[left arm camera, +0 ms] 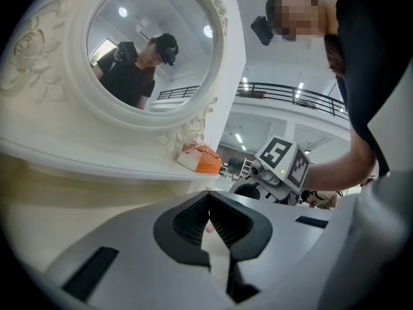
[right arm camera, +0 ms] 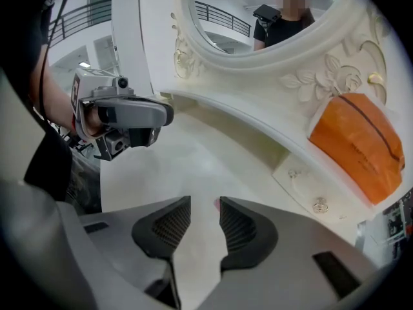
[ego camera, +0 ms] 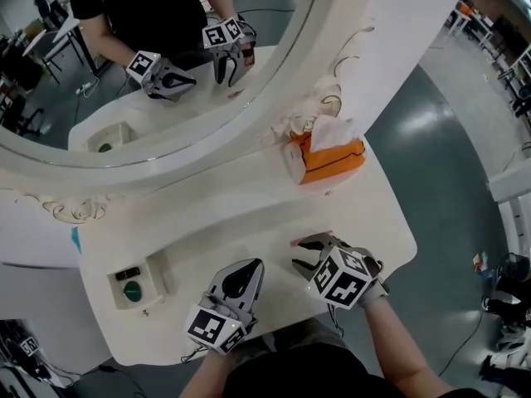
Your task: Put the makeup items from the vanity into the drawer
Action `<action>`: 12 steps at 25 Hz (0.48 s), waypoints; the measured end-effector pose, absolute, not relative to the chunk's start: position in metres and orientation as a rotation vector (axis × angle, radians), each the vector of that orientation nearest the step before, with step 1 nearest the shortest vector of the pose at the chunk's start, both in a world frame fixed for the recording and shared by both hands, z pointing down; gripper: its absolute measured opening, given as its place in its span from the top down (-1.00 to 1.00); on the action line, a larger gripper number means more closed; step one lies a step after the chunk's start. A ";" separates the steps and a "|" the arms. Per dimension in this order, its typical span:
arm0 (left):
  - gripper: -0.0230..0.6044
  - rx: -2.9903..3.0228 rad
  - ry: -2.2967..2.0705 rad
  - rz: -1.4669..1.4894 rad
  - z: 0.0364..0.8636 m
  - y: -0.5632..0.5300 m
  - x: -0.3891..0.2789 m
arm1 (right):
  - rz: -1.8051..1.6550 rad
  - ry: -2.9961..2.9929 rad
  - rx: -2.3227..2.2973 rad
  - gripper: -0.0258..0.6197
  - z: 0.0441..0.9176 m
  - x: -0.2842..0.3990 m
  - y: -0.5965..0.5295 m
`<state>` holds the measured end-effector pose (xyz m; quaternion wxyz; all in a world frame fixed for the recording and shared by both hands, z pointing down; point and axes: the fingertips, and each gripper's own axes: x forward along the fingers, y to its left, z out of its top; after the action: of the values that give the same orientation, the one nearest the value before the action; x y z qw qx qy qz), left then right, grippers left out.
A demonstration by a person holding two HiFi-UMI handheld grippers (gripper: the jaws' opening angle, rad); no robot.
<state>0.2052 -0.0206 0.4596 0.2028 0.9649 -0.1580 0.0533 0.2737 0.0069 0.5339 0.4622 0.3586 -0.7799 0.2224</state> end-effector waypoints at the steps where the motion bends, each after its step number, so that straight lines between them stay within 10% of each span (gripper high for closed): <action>1: 0.88 2.692 -0.447 0.150 0.460 -0.021 0.207 | 0.549 -1.908 0.875 0.46 0.536 0.278 0.007; 12: 0.88 2.678 -0.524 0.148 0.461 -0.024 0.215 | 0.525 -1.826 0.805 0.43 0.558 0.311 0.004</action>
<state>0.2145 -0.0240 0.4611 0.2032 0.9595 -0.1876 0.0532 0.3111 0.0039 0.5578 0.5134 0.3349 -0.7593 0.2183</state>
